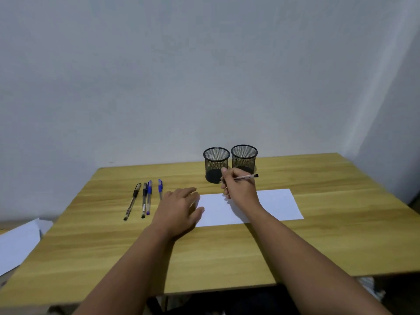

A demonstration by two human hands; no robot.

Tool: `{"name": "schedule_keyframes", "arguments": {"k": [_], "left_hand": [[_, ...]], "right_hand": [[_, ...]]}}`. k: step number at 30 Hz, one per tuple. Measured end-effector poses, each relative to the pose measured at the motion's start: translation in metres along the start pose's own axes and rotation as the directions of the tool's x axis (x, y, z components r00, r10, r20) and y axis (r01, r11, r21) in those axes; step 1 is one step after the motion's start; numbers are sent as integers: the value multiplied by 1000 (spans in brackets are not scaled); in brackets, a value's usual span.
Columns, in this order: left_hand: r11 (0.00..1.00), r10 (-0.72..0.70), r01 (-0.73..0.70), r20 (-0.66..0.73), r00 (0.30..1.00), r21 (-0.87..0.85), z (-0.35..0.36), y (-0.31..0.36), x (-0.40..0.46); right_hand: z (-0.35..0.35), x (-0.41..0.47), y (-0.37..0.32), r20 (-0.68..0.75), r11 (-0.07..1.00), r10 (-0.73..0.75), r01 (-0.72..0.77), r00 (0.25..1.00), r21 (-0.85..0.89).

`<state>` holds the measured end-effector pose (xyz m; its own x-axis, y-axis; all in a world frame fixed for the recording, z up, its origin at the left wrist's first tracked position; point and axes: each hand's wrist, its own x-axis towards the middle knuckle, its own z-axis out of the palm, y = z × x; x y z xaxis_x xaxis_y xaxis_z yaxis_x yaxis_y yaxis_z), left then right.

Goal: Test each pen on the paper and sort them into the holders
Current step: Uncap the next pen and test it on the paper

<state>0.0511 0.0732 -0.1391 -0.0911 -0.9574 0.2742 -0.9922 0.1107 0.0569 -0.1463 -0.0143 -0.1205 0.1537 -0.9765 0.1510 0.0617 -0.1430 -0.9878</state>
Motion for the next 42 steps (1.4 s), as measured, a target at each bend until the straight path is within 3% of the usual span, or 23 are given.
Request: {"name": "schedule_keyframes", "arguments": {"k": [4, 11, 19, 42], "left_hand": [[998, -25, 25, -15, 1000, 50, 7, -2, -5], [991, -84, 86, 20, 996, -98, 17, -9, -6], [984, -113, 112, 2, 994, -138, 24, -11, -7], [986, -131, 132, 18, 991, -101, 23, -8, -7]], "right_hand": [[12, 11, 5, 39, 1000, -1, 2, 999, -17], [6, 19, 38, 67, 995, 95, -96, 993, 9], [22, 28, 34, 65, 994, 14, -7, 998, -109], [23, 22, 54, 79, 936, -21, 47, 997, -347]]}}
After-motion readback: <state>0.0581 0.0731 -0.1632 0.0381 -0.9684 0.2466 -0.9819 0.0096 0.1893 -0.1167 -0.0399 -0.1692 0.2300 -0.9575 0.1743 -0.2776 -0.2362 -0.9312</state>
